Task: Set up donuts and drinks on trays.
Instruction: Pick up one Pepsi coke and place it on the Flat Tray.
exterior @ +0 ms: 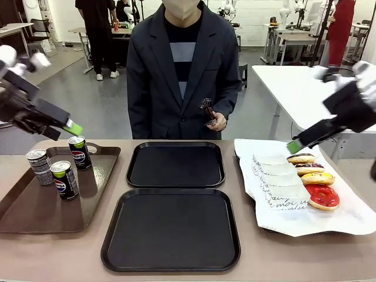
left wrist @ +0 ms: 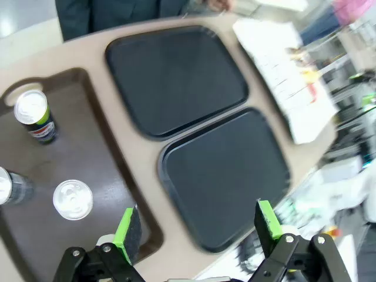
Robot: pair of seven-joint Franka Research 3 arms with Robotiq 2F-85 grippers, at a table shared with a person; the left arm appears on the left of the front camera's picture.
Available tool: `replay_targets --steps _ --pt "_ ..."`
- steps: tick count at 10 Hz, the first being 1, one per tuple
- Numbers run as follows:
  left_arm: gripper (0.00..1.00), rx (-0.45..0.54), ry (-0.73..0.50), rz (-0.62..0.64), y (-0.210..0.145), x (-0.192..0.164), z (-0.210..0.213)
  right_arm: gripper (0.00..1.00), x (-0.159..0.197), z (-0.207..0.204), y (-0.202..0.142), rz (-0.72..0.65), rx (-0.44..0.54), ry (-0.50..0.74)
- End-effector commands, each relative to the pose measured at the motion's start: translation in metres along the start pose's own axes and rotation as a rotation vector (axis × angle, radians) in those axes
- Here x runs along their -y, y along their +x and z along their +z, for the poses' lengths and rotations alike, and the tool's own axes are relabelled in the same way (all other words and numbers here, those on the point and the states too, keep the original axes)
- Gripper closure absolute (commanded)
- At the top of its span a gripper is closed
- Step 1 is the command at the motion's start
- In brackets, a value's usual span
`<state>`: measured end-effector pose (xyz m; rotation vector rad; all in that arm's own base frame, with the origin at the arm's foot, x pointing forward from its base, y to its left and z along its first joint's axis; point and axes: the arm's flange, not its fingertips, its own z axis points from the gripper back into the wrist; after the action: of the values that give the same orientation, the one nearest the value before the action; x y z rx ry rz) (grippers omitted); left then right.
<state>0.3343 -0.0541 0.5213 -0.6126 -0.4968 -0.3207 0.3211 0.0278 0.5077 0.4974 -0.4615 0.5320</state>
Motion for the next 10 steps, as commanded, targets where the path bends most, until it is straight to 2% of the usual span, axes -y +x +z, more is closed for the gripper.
replay_targets --steps 1,3,5,7,10 --pt "0.00 0.089 -0.301 0.206 -0.019 -0.030 0.009 0.00 0.050 0.025 -0.024 -0.223 0.102 0.191" --pt "0.00 0.130 -0.368 0.328 -0.036 -0.068 0.030 0.00 0.107 0.053 -0.064 -0.374 0.173 0.261" --pt "0.00 0.157 -0.385 0.408 -0.058 -0.094 0.059 0.00 0.144 0.074 -0.105 -0.490 0.216 0.302" --pt "0.00 0.183 -0.401 0.491 -0.084 -0.125 0.085 0.00 0.165 0.095 -0.143 -0.548 0.275 0.364" --pt "0.00 0.206 -0.434 0.568 -0.120 -0.163 0.104 0.00 0.176 0.118 -0.175 -0.578 0.361 0.449"
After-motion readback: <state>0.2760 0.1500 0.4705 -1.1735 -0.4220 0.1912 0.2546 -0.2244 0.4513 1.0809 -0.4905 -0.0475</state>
